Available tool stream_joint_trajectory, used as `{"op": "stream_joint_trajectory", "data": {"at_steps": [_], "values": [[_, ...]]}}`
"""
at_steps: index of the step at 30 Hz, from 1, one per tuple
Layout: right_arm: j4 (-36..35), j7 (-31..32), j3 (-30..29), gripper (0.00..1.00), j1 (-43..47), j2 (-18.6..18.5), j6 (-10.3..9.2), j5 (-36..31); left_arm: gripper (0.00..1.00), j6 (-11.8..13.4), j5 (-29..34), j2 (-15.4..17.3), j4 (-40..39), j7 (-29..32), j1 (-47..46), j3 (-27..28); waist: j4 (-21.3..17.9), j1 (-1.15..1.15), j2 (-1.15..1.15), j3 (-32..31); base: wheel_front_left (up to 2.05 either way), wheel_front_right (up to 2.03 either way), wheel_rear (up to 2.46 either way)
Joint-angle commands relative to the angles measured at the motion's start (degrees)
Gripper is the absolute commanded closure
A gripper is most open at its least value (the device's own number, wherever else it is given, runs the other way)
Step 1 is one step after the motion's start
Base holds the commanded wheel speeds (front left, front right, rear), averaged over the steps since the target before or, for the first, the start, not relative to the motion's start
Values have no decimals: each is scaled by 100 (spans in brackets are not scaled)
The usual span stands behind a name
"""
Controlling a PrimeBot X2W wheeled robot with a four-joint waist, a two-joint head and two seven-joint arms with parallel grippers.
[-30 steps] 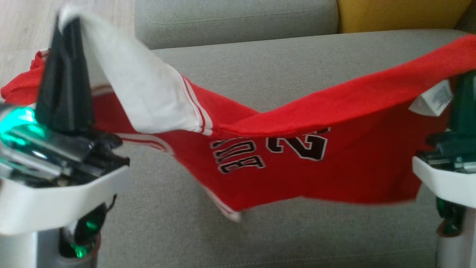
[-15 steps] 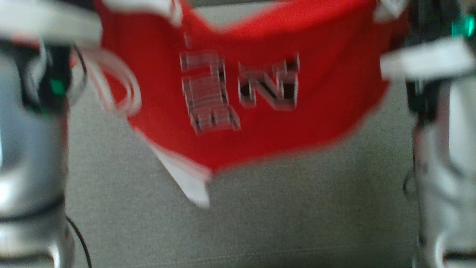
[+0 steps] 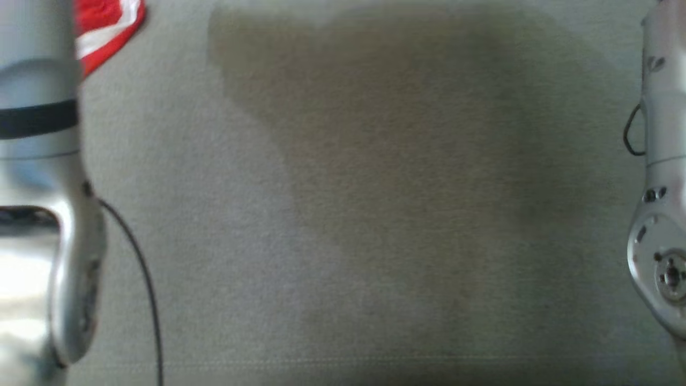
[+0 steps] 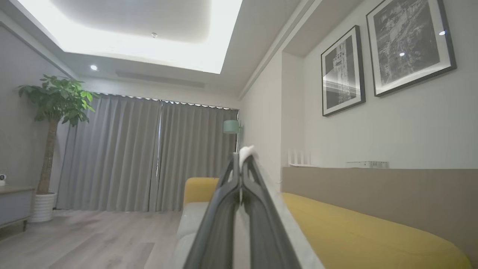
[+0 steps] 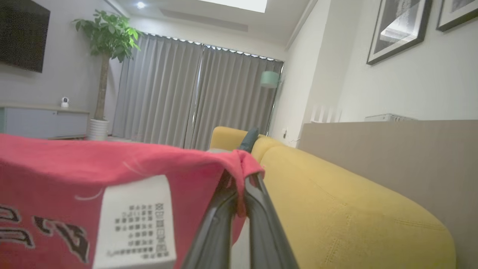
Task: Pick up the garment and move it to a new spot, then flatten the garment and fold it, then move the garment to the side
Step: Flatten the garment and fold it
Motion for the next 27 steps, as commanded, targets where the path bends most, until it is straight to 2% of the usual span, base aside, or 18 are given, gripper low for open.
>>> {"op": "stream_joint_trajectory", "data": {"at_steps": [1, 7, 12, 21, 22, 27], "values": [[33, -71, -39, 100, -126, 118, 42, -175, 100, -91, -43, 99, 40, -69, -38, -64, 279, 0, 0, 293, 0, 0, 0], [726, -238, -506, 100, 300, 13, 42, -643, 100, -328, -337, -177, 188, -338, 811, -329, 593, 0, 0, 720, 0, 0, 0], [926, -295, -702, 100, 742, -33, 42, -687, 100, -426, -565, -228, -363, -391, 1740, -342, 615, 0, 0, 889, 0, 0, 0], [-129, -300, -484, 100, 2028, 66, 42, 160, 100, -483, -649, -199, -2586, -396, 4141, -47, 427, 0, 0, 494, 0, 0, 0], [-129, -300, -484, 100, 2028, 66, 42, 160, 100, -483, -649, -199, -2586, -396, 4141, -47, 427, 0, 0, 494, 0, 0, 0], [-673, -301, -208, 100, 3100, 93, 42, 530, 100, -488, -595, -152, -3481, -396, 5566, -113, 378, 0, 0, 43, 0, 0, 0]]}}
